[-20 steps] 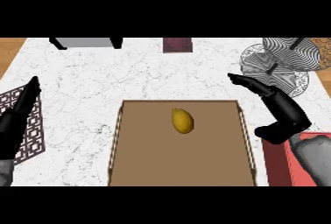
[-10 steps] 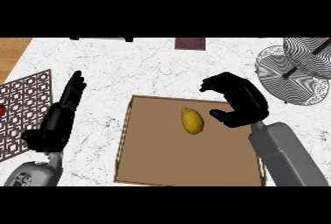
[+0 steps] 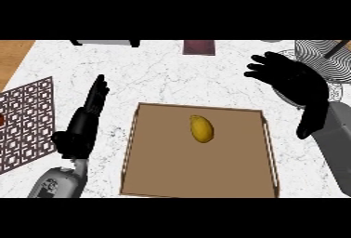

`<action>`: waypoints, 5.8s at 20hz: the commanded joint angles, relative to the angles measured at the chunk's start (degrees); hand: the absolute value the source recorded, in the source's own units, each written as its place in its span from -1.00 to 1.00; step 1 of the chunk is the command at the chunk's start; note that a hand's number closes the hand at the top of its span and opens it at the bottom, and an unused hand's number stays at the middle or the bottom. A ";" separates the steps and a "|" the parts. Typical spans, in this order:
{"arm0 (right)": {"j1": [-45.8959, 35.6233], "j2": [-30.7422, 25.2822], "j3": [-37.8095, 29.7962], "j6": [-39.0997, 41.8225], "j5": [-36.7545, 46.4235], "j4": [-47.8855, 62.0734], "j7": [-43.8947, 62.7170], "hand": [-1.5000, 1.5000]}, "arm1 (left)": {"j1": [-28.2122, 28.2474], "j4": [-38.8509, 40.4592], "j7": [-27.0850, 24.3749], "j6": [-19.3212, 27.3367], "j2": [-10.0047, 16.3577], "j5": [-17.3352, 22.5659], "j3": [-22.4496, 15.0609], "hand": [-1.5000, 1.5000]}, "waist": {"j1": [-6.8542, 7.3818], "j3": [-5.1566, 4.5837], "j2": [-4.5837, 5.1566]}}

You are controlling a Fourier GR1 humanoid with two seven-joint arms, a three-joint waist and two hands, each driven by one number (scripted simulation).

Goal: Pick the lemon from the tray and place it in the tiered basket

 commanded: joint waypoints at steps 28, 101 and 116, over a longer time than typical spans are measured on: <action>-5.90 -5.95 12.20 -2.15 64.71 -35.78 -9.16 -1.00 | 2.99 0.53 0.27 -0.07 -3.34 -3.06 1.92 0.00 | -2.50 -0.30 -1.42; -7.77 15.39 16.04 -25.21 112.31 -1.31 -29.60 -1.00 | 0.88 0.03 1.78 -6.37 -9.68 -11.25 8.19 0.00 | -2.23 -0.30 -1.32; -1.00 20.63 15.85 -23.90 117.44 -4.72 -27.34 -1.00 | 0.12 3.46 -0.71 -8.84 -10.11 -9.11 11.32 0.00 | -2.72 -0.31 -1.40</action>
